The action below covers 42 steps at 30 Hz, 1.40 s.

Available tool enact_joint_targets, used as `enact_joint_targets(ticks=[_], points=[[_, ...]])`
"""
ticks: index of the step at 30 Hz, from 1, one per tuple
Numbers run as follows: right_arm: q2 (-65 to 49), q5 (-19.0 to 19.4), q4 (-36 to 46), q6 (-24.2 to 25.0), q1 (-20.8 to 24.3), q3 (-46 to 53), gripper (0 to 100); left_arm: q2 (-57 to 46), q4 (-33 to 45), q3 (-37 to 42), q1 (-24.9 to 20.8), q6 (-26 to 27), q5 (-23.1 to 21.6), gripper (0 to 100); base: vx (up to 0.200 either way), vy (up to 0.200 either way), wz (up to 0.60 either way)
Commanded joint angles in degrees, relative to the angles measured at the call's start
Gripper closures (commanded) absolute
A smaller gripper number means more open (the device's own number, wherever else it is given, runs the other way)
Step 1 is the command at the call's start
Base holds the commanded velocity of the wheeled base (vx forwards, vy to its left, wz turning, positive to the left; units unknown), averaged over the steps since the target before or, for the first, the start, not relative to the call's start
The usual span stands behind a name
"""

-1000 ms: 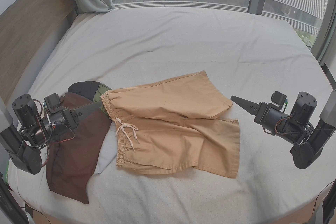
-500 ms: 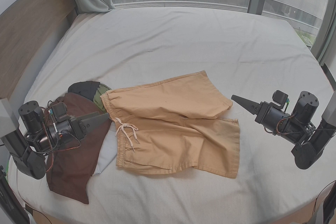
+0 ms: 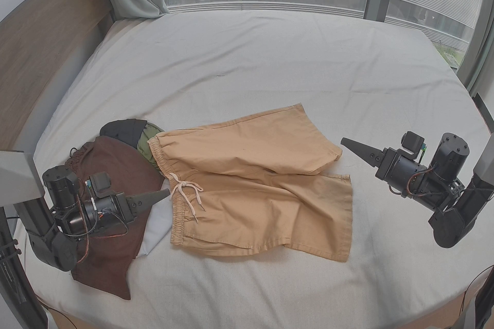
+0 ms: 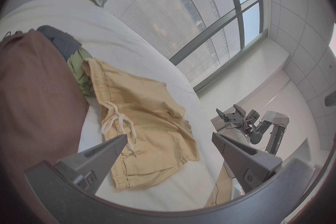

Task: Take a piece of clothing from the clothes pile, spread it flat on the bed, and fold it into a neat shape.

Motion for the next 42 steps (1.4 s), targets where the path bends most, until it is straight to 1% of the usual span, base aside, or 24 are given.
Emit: enact_joint_targets(ticks=[1, 14, 21, 26, 31, 42], points=[[0.0, 0.1, 0.0, 0.0, 0.1, -0.1, 0, 3.8, 0.0, 0.2, -0.3, 0.0, 0.1, 0, 0.000, 0.000, 0.00], [0.0, 0.1, 0.0, 0.0, -0.4, -0.2, 0, 9.4, 0.0, 0.1, 0.5, 0.8, 0.1, 0, 0.000, 0.000, 0.00], [0.0, 0.1, 0.0, 0.0, -0.5, -0.3, 0, 13.2, 0.0, -0.2, 0.6, 2.2, 0.2, 0, 0.000, 0.000, 0.00], [0.0, 0.1, 0.0, 0.0, -0.5, -0.3, 0, 15.3, -0.1, -0.7, 0.4, 2.8, 0.6, 0, 0.000, 0.000, 0.00], [0.1, 0.1, 0.0, 0.0, -0.5, -0.5, 0, 19.1, -0.1, -2.5, 0.1, 4.7, 0.9, 0, 0.000, 0.000, 0.00], [0.2, 0.0, 0.0, 0.0, -0.5, -0.5, 0, 21.3, 0.0, -2.6, -1.2, 4.4, 1.0, 0, 0.000, 0.000, 0.00]])
